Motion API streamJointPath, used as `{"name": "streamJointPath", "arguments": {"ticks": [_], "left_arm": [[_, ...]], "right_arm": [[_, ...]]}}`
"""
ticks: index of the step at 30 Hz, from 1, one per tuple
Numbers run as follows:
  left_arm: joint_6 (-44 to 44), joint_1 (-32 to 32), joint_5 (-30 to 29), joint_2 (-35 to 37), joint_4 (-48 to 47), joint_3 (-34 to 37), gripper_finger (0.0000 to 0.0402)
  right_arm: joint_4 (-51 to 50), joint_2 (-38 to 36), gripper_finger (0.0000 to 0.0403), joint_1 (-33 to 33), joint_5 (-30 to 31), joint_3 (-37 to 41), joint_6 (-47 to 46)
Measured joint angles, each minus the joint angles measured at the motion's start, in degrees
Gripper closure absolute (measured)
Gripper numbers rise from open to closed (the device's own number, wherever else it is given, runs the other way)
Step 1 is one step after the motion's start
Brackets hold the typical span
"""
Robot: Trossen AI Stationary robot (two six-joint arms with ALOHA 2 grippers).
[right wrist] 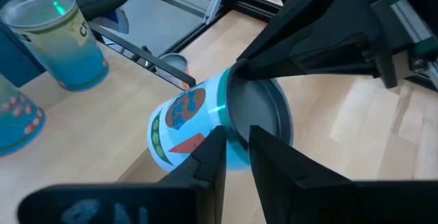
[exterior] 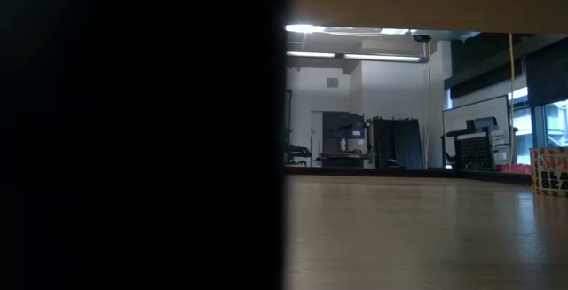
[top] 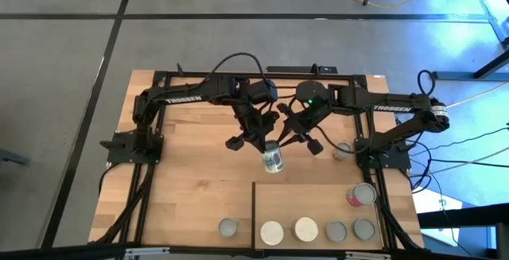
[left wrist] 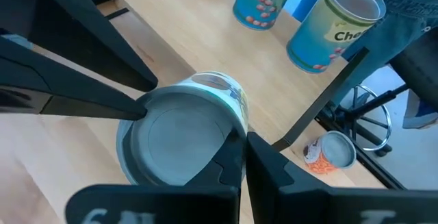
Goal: Pick and place cans onto a shelf
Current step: Put the canned mixed vegetables on the shelf
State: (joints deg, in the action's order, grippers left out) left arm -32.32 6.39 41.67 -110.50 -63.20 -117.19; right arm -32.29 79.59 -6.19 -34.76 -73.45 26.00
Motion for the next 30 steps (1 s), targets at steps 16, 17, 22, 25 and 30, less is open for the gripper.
{"name": "streamJointPath", "arguments": {"ticks": [16,17,22,25,30], "left_arm": [[-1.92,1.31,6.76,0.0,-1.08,0.0,0.0401],[-2.37,1.46,7.08,0.0,-1.16,0.0,0.0401],[-4.59,1.64,7.23,0.0,-1.75,0.0,0.0401],[-5.83,1.64,7.23,0.0,-1.99,0.0,0.0401],[-7.23,1.86,7.47,0.0,-2.56,0.0,0.0401]], "right_arm": [[1.28,0.94,0.0334,-0.14,-2.03,0.0,0.0],[1.31,0.94,0.0334,-0.14,-2.03,0.0,0.0],[1.29,0.94,0.0334,-0.54,-2.97,0.0,0.0],[1.29,0.94,0.0334,-0.84,-4.24,0.0,0.0],[1.67,0.94,0.0334,-0.84,-4.38,0.0,0.0]]}}
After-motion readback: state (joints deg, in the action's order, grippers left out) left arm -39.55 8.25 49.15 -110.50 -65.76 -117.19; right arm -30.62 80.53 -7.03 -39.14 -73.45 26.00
